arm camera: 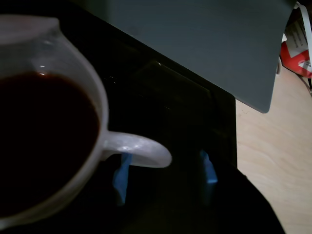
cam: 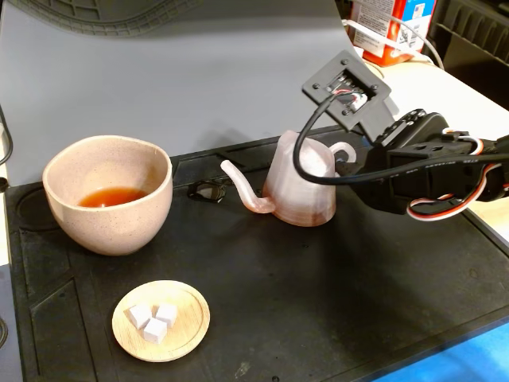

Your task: Pick up a kettle and pour liquid into a cup.

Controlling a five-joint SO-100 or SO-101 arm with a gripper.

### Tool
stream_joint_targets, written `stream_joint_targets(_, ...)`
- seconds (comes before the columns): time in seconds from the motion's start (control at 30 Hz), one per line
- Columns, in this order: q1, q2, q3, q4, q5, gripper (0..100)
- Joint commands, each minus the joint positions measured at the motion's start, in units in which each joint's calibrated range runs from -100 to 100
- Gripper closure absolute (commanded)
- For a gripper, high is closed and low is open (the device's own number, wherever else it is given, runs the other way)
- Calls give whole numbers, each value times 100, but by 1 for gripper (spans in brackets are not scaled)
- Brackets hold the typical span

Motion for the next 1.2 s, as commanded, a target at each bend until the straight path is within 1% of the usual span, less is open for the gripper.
stream_joint_targets(0.0,25,-116,-29,-101,22,83)
stream_joint_targets(0.1,3,-406,53,-66,22,83)
stream_joint_targets(0.2,33,-1225,906,-58,17,83)
stream_joint_targets(0.27,41,-1464,1142,-40,12,83)
stream_joint_targets(0.3,41,-1976,1695,-49,-25,83)
stream_joint_targets(0.47,3,-3648,3247,-84,-36,83)
stream_joint_targets(0.57,41,-4502,3910,-84,-41,84)
stream_joint_targets(0.67,41,-5457,4318,-23,-560,96)
stream_joint_targets(0.73,41,-5893,4454,-14,-644,99)
stream_joint_targets(0.83,41,-6413,4518,-14,-660,99)
stream_joint_targets(0.97,41,-6942,4572,-6,-1237,99)
stream_joint_targets(1.17,41,-7846,5634,-6,-1500,99)
